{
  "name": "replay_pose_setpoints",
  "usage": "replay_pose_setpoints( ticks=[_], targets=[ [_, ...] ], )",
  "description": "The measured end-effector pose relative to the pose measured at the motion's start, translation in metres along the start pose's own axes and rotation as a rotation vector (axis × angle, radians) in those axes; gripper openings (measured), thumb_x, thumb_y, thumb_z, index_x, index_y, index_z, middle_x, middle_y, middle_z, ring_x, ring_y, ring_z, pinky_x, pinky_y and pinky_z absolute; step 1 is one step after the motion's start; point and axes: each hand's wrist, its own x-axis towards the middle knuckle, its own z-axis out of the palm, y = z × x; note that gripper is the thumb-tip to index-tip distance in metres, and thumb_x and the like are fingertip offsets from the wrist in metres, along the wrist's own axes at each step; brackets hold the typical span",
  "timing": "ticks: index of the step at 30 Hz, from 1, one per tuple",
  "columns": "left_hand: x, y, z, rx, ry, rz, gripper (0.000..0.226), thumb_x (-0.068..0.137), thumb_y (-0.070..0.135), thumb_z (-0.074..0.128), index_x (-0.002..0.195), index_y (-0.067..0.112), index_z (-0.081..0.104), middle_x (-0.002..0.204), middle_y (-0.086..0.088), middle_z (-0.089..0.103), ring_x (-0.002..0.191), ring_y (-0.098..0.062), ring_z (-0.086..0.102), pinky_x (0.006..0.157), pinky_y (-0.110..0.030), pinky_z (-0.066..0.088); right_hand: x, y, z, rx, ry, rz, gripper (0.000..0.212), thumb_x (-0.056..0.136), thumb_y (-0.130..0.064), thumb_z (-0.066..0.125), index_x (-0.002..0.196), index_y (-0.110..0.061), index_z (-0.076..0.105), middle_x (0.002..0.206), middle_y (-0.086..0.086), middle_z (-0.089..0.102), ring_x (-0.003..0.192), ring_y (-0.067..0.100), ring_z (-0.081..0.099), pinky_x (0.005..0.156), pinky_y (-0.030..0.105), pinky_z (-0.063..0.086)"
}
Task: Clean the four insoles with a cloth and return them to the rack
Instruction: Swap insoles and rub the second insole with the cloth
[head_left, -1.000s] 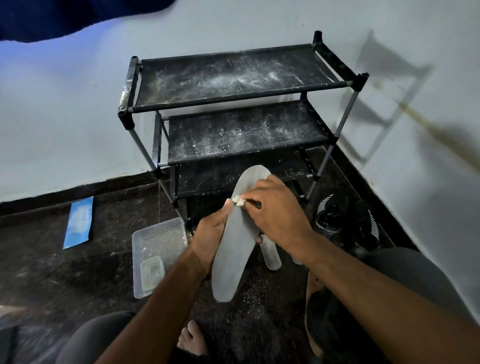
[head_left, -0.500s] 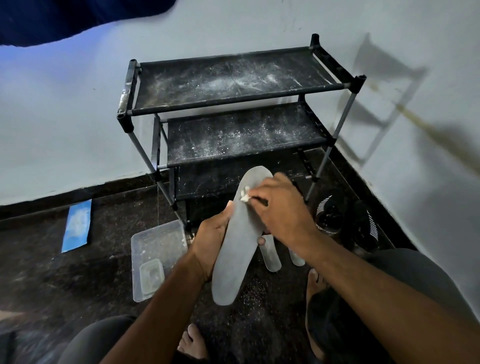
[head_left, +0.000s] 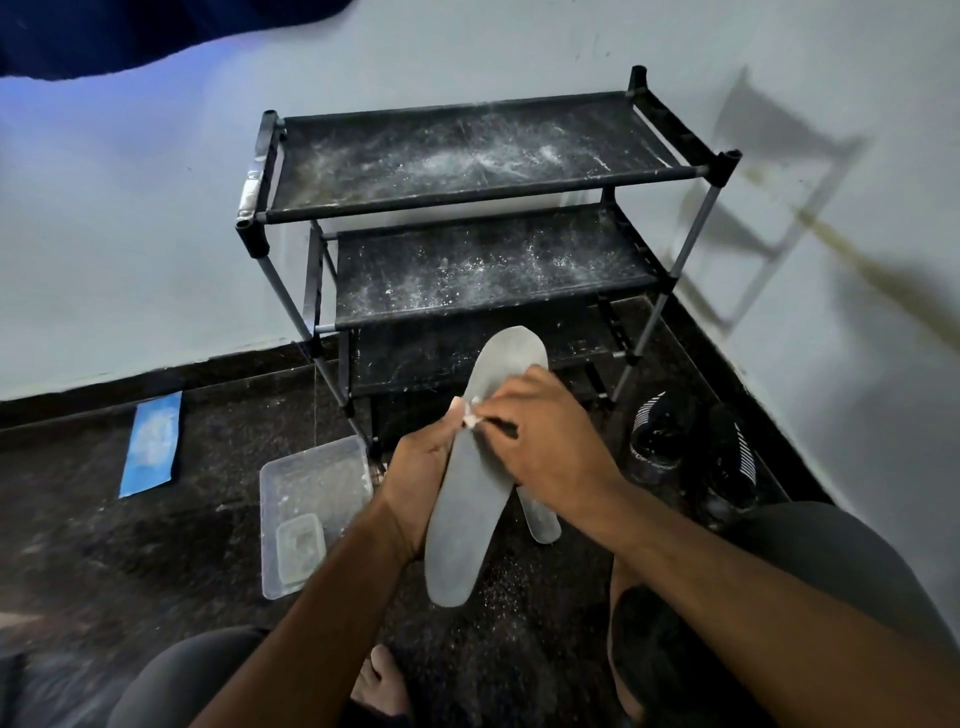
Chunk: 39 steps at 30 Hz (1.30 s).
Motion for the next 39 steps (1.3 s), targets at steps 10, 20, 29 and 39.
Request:
replay_pose_setpoints(
  ticks=[10, 20, 29, 39],
  targets=[
    [-0.004, 0.0, 0.001, 0.016, -0.064, 0.003, 0.068, 0.108, 0.054, 0.029, 0.123, 0.004, 0.073, 0.108, -0.029, 0.07, 0.08, -0.033, 0.065, 0.076, -0.037, 0.055, 0.022, 0.021, -0.027, 0.106, 0.255, 0.27, 0.016, 0.081, -0.021, 0.078, 0.096, -0.015, 0.077, 0.086, -0.005, 0.071, 0.086, 0.011, 0.055, 0.075, 0.024, 0.048],
    [-0.001, 0.0, -0.005, 0.064, 0.021, 0.062, 0.065, 0.107, 0.055, 0.031, 0.126, 0.007, 0.071, 0.117, -0.028, 0.069, 0.085, -0.033, 0.066, 0.082, -0.042, 0.048, 0.018, 0.017, -0.028, 0.064, 0.133, 0.224, 0.017, 0.085, -0.025, 0.074, 0.101, -0.018, 0.076, 0.088, -0.005, 0.069, 0.087, 0.009, 0.05, 0.075, 0.026, 0.046],
    [0.005, -0.002, -0.007, 0.024, 0.149, 0.072, 0.057, 0.105, 0.049, 0.041, 0.122, 0.002, 0.068, 0.093, -0.014, 0.073, 0.074, -0.023, 0.07, 0.064, -0.032, 0.06, 0.007, 0.009, -0.013, 0.012, -0.174, 0.131, 0.016, 0.088, -0.03, 0.068, 0.101, -0.023, 0.075, 0.092, -0.008, 0.067, 0.09, 0.007, 0.045, 0.078, 0.025, 0.042],
    [0.013, -0.004, -0.015, 0.019, 0.167, 0.077, 0.058, 0.107, 0.05, 0.035, 0.118, 0.005, 0.069, 0.094, -0.011, 0.076, 0.076, -0.021, 0.073, 0.065, -0.031, 0.061, 0.006, 0.007, -0.018, 0.318, -0.314, 0.2, 0.011, 0.078, -0.025, 0.08, 0.086, -0.019, 0.078, 0.078, -0.012, 0.069, 0.07, 0.004, 0.063, 0.064, 0.019, 0.051]
  ],
)
